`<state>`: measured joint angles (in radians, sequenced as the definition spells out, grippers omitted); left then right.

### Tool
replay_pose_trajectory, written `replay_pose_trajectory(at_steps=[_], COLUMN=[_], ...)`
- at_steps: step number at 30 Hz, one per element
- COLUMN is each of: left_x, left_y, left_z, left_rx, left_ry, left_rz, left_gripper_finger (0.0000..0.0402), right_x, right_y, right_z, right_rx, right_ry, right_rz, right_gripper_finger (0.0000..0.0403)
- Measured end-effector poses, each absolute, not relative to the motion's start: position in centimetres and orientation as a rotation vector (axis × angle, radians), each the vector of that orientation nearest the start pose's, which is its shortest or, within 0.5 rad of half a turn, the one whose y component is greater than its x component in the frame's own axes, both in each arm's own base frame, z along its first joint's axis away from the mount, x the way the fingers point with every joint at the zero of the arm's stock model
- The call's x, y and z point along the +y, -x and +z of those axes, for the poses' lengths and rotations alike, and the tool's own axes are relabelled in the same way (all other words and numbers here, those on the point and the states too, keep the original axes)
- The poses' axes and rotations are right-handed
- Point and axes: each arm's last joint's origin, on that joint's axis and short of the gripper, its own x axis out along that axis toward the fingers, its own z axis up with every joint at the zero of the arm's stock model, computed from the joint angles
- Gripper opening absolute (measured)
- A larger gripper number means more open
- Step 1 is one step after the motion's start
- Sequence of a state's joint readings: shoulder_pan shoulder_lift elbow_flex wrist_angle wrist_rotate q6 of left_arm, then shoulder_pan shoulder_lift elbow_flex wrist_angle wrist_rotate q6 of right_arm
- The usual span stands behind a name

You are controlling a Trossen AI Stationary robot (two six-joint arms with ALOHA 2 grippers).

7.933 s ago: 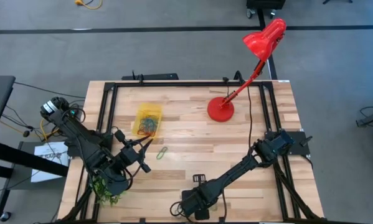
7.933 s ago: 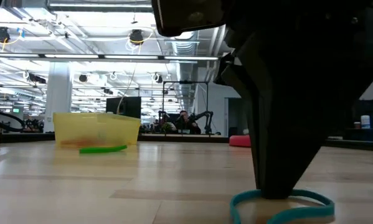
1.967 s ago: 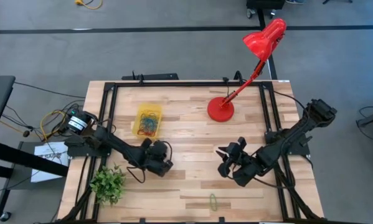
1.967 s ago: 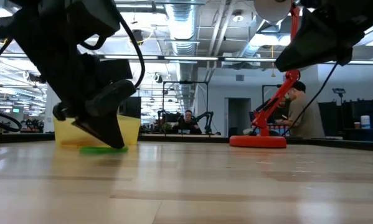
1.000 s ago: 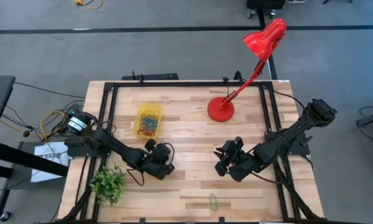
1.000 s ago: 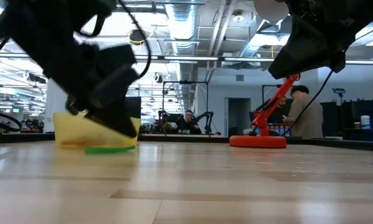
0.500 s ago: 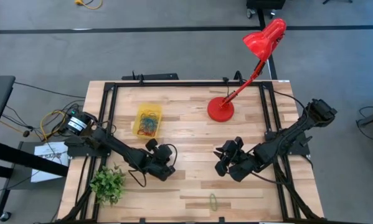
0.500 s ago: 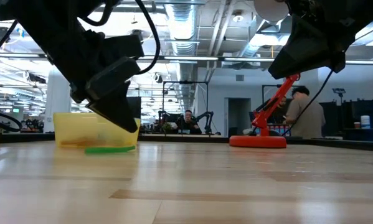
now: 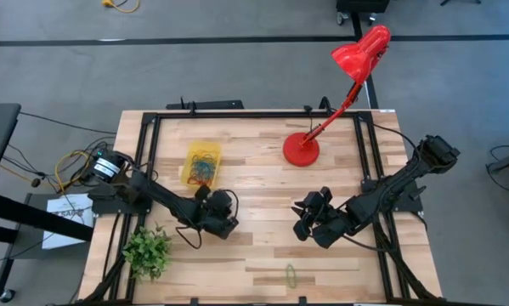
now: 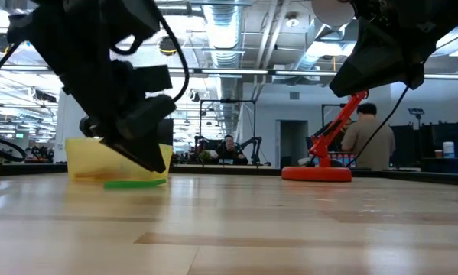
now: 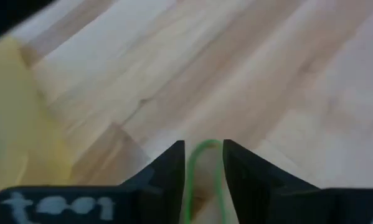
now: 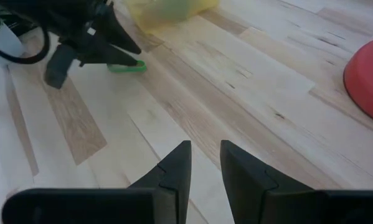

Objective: Pick and place items into bin
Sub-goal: Put the green rubber band into the yellow bin

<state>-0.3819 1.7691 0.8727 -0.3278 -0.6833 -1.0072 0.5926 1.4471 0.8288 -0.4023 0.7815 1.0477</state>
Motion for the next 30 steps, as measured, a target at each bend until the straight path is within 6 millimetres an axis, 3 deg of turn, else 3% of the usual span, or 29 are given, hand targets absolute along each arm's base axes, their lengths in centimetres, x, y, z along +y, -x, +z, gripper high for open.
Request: replay_pose_trajectory(at_steps=[20, 27, 30], left_x=[-8.5, -8.9, -9.6], left_y=[-27.4, -27.5, -28.2], left_z=[10.1, 10.2, 11.1], left_rx=[0.762, 0.75, 0.731], left_ry=[0.362, 0.324, 0.306], left_rz=[0.708, 0.675, 0.651], left_gripper_finger=[0.01, 0.0013, 0.0007], right_x=[13.3, 13.3, 13.3], right_y=[-23.4, -23.4, -23.4], right_z=[19.7, 19.7, 19.7], right_rx=[0.59, 0.589, 0.589], right_ry=[-0.343, -0.343, -0.342], right_rz=[-0.537, -0.538, -0.538], right_gripper_finger=[0.0079, 0.0079, 0.0079])
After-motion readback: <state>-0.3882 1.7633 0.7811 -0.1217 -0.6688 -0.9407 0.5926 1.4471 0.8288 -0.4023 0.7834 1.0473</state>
